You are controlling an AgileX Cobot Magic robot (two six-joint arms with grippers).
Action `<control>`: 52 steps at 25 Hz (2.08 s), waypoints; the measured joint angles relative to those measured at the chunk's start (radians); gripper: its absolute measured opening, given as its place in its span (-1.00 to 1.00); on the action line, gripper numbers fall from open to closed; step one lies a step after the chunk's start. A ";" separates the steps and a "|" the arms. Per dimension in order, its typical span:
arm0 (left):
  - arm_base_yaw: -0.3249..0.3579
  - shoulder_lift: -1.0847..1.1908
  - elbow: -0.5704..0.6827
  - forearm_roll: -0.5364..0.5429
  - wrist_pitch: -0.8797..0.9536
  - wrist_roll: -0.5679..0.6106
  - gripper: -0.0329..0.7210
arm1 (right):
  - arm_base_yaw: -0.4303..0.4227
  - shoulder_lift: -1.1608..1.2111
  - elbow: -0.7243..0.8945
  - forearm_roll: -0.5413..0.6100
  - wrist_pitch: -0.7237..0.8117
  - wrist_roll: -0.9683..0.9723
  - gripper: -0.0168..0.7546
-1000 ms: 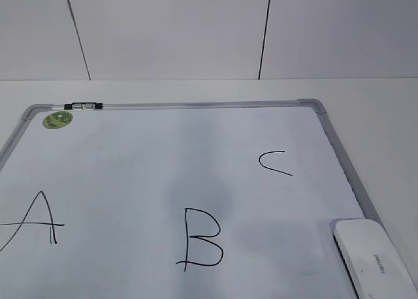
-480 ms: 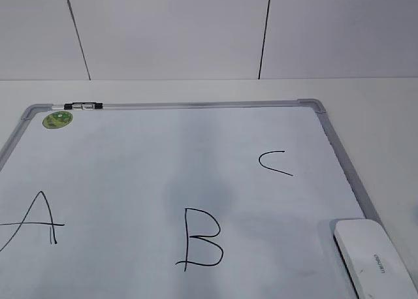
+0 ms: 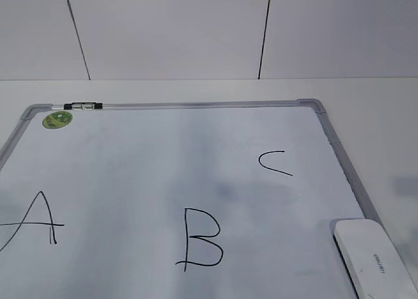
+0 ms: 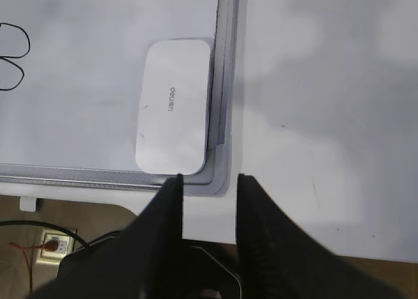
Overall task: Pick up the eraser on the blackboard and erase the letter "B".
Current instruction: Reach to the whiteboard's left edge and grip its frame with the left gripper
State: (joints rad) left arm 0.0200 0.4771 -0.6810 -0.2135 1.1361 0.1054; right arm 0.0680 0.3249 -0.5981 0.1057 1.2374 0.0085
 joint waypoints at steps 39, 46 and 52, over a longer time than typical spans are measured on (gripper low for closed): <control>0.000 1.036 -0.453 0.145 -0.037 0.020 -0.28 | 0.463 0.801 -0.466 0.017 0.015 0.194 -0.40; 0.016 1.101 -0.455 0.145 -0.080 0.020 -0.28 | 0.523 0.883 -0.468 -0.022 0.012 0.272 -0.40; 0.096 1.177 -0.480 0.140 -0.101 0.024 -0.28 | 0.523 0.883 -0.468 -0.048 0.012 0.280 -0.40</control>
State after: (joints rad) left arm 0.1164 1.6543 -1.1612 -0.0735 1.0350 0.1295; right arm 0.5914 1.2080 -1.0663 0.0579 1.2491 0.2881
